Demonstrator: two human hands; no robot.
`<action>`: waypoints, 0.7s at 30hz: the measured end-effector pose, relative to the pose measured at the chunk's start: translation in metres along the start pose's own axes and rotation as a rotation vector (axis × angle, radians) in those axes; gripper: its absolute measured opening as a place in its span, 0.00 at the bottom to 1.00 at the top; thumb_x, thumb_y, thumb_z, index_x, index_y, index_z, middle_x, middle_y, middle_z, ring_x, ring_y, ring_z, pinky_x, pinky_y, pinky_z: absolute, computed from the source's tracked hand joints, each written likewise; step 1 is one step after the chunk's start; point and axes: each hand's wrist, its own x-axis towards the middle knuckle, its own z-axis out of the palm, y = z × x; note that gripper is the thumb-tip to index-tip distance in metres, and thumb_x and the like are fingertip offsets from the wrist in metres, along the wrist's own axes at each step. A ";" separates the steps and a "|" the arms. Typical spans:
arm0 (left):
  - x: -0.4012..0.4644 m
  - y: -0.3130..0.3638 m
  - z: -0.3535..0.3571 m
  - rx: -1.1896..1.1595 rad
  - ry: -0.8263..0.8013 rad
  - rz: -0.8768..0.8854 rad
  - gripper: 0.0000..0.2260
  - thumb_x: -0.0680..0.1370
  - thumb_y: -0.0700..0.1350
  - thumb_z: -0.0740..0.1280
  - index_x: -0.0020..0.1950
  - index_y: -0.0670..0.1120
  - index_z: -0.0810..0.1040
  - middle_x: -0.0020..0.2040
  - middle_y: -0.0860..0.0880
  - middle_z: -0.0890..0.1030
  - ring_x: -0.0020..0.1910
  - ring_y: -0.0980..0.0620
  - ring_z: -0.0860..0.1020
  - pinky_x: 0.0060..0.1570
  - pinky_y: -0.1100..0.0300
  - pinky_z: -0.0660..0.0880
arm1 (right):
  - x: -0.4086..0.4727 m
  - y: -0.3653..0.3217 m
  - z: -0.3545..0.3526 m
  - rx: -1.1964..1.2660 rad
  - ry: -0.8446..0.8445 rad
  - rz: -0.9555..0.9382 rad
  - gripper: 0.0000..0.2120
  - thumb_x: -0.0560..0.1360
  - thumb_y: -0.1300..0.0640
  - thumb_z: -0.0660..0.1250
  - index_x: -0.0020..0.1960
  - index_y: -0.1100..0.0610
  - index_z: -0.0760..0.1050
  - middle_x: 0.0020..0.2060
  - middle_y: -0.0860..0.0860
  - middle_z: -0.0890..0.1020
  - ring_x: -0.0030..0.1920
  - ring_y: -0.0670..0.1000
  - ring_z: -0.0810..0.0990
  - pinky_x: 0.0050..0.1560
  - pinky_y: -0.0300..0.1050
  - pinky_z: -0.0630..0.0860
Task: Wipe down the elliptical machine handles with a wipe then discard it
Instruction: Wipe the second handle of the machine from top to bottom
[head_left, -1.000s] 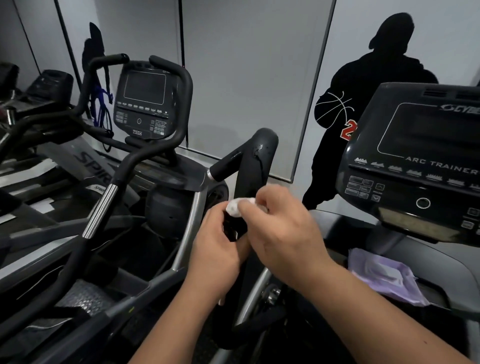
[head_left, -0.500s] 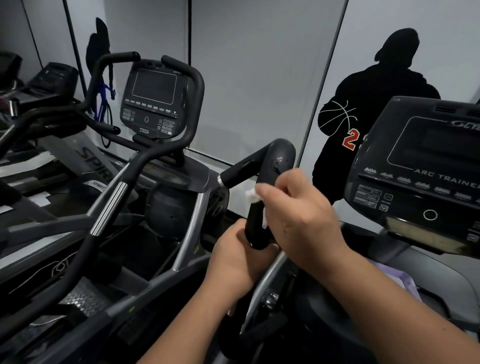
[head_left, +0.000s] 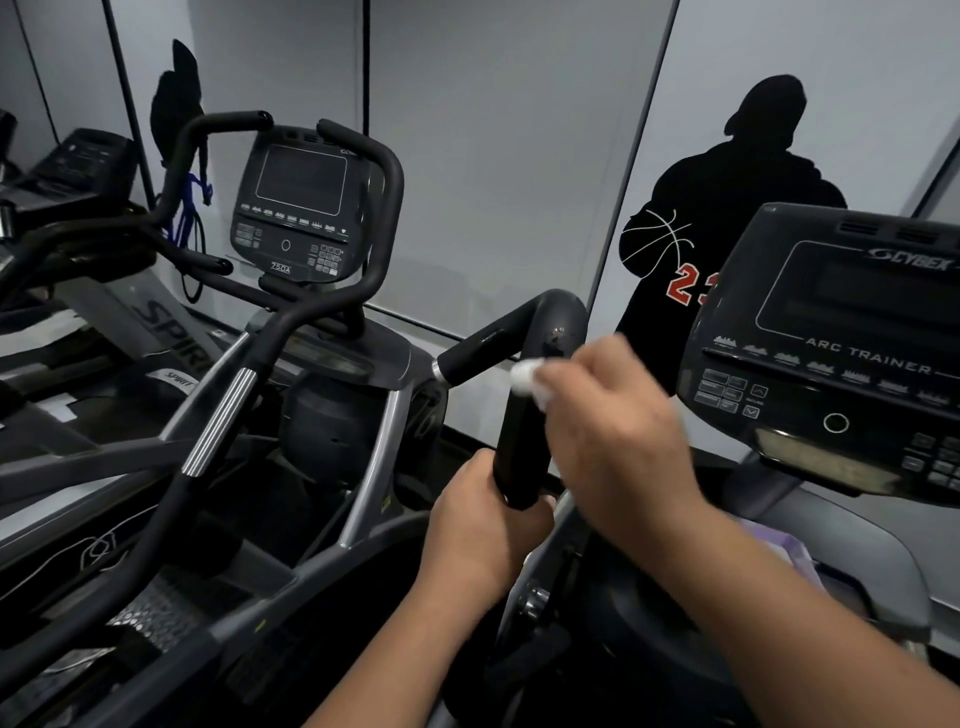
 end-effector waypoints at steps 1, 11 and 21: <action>-0.001 0.001 0.000 0.007 0.005 0.010 0.13 0.68 0.59 0.71 0.41 0.53 0.73 0.36 0.53 0.80 0.36 0.57 0.78 0.32 0.61 0.72 | -0.008 -0.008 -0.001 0.006 -0.089 -0.042 0.09 0.77 0.67 0.64 0.39 0.59 0.72 0.32 0.56 0.74 0.31 0.59 0.74 0.30 0.55 0.77; -0.012 -0.008 -0.010 -0.044 -0.034 0.053 0.11 0.68 0.55 0.72 0.41 0.53 0.72 0.37 0.53 0.80 0.38 0.56 0.79 0.38 0.56 0.77 | 0.010 0.001 -0.004 -0.022 0.047 -0.039 0.05 0.76 0.68 0.66 0.50 0.64 0.79 0.42 0.58 0.76 0.36 0.58 0.75 0.32 0.50 0.74; -0.022 -0.021 -0.016 -0.053 -0.066 0.048 0.13 0.69 0.54 0.74 0.41 0.54 0.71 0.38 0.53 0.79 0.38 0.55 0.78 0.38 0.57 0.76 | 0.020 -0.014 -0.014 -0.109 0.048 -0.072 0.08 0.77 0.64 0.61 0.46 0.67 0.77 0.44 0.59 0.76 0.40 0.60 0.74 0.32 0.56 0.75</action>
